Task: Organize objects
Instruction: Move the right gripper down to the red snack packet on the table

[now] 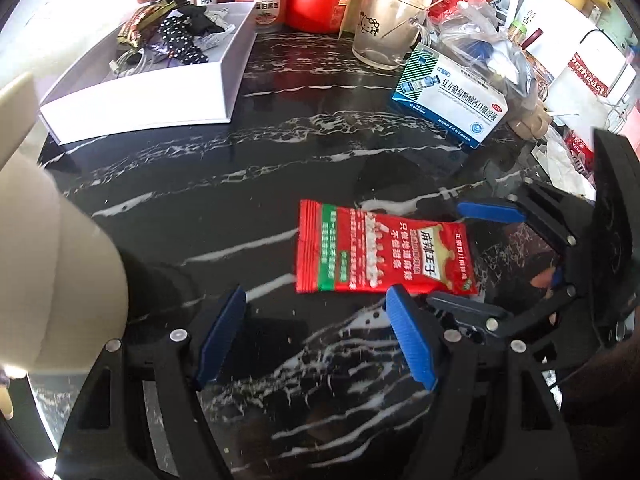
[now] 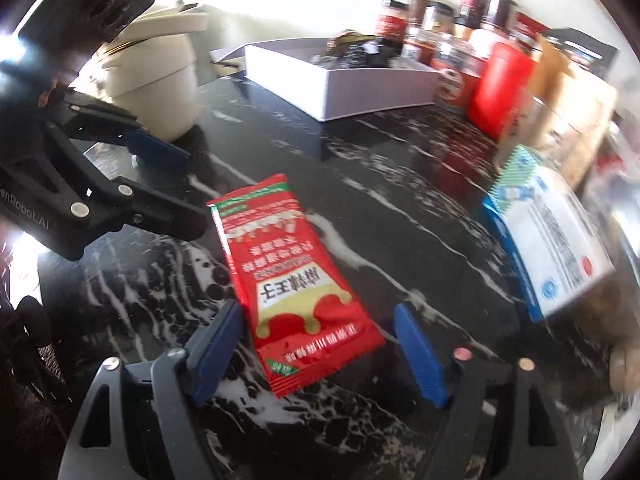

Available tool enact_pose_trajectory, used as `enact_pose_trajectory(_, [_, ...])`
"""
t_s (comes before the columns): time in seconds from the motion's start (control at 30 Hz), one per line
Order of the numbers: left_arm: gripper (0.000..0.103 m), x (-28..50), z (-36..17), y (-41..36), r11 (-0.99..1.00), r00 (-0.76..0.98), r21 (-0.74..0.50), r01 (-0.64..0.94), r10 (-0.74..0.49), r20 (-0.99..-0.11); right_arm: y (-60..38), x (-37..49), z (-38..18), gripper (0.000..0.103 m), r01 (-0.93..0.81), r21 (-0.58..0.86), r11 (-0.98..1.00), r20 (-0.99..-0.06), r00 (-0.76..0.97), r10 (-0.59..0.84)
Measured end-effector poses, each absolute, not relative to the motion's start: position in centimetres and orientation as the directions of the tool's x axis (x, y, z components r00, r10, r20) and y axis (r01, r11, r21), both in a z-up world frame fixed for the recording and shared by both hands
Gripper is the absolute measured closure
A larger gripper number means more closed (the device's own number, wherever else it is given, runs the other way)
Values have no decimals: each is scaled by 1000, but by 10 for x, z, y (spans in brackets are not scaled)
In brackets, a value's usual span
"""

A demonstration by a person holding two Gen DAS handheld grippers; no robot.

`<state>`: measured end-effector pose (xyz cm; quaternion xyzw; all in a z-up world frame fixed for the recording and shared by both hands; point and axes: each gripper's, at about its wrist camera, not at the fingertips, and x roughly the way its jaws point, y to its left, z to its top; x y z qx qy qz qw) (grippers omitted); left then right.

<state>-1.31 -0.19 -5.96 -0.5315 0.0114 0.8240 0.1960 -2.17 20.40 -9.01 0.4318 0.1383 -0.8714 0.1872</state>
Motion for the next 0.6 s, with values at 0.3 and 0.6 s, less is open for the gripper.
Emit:
enact_pose_trajectory(0.3, [31,-35,-72,9,-899,-334,-214,-383,351,-875,223,-16,-95,23,297,-7,-955,-781,-599,-180])
enact_pose_trajectory(0.6, [30,-37,-73,23,-840,-293,-267,-472,435,-851,213,-18,-96,25,311,2,-951,-772,-604,-199])
